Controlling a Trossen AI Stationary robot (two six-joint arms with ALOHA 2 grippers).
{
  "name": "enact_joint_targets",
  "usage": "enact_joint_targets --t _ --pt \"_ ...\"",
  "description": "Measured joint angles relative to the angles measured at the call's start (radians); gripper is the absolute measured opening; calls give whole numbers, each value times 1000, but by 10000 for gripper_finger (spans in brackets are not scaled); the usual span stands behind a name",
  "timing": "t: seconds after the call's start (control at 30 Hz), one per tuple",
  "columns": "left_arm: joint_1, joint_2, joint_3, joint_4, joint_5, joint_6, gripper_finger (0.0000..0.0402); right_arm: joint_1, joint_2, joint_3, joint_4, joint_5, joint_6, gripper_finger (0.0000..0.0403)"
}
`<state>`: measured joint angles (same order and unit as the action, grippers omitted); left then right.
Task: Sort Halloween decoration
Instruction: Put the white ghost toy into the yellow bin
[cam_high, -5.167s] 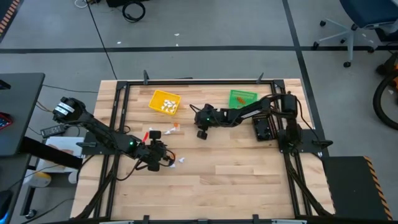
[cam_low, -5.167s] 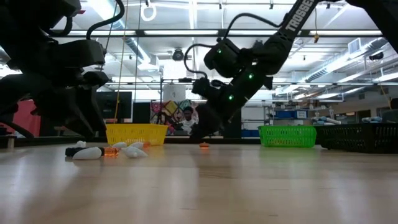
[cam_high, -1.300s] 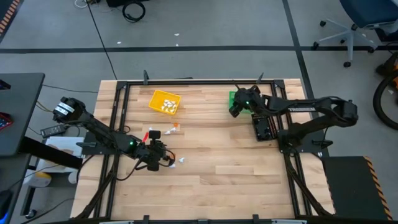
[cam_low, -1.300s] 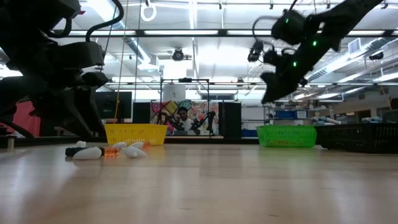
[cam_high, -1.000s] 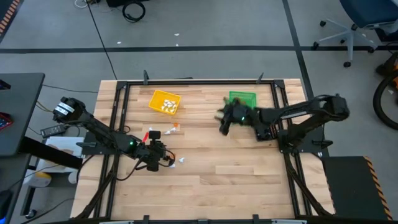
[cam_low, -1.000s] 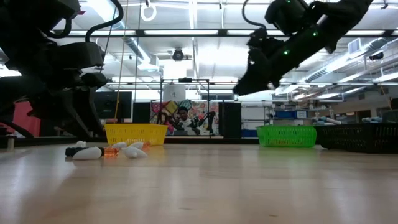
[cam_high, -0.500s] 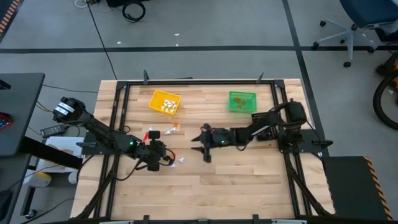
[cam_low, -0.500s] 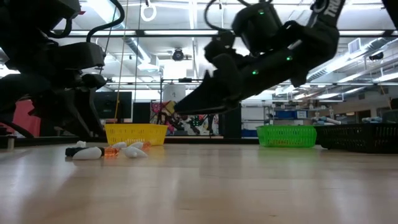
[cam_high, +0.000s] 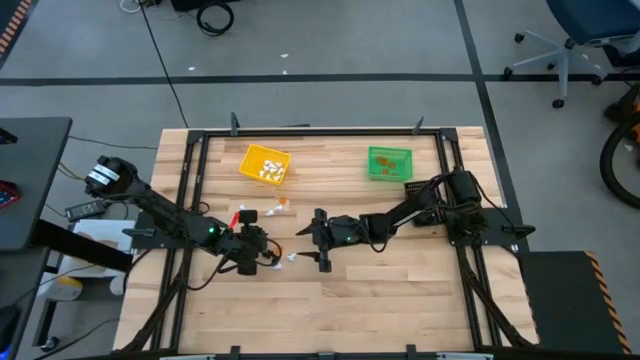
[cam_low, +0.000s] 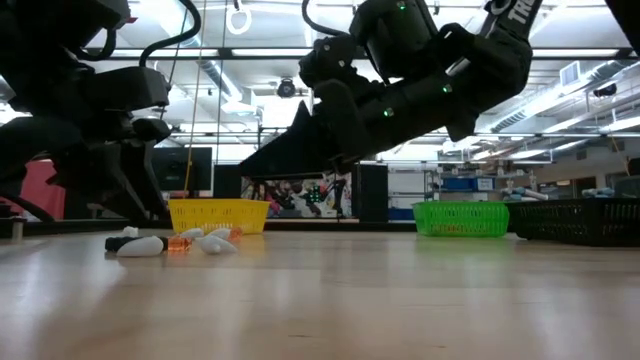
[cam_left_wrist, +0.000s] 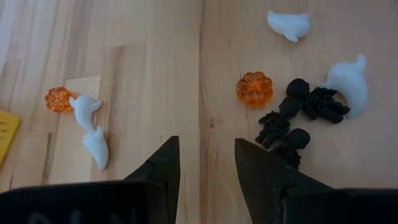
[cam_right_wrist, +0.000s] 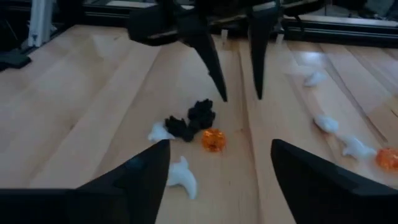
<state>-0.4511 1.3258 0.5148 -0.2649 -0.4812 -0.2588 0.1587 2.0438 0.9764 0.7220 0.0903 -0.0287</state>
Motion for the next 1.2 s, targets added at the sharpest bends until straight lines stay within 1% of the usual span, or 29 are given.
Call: enact_joint_targets --t 0.07,0.17,0.23,0.33,0.43,0.57,0.7,0.8,0.87,1.03,1.2 --pt "0 0 0 0 0 0 128 8 2 0 4 -4 1 297" --pt "0 0 0 6 0 3 128 21 41 0 75 -6 3 314" --pt "0 0 0 12 0 8 128 31 77 8 136 -5 -2 320" --pt "0 0 0 12 0 6 128 39 103 19 158 -5 -25 322" --pt "0 0 0 11 0 3 128 39 113 26 168 -11 -23 322" --pt "0 0 0 13 0 7 128 38 115 26 167 -52 -25 319" --pt "0 0 0 15 0 11 128 36 116 26 168 -13 -40 314" --pt "1 0 0 16 -1 11 128 29 117 41 164 -13 -34 309" --pt "1 0 0 19 0 11 128 28 142 79 180 -24 -29 305" --pt "1 0 2 16 0 6 128 33 237 177 128 -31 -34 293" --pt "-5 0 3 -5 4 -4 128 31 278 204 112 -36 -43 282"
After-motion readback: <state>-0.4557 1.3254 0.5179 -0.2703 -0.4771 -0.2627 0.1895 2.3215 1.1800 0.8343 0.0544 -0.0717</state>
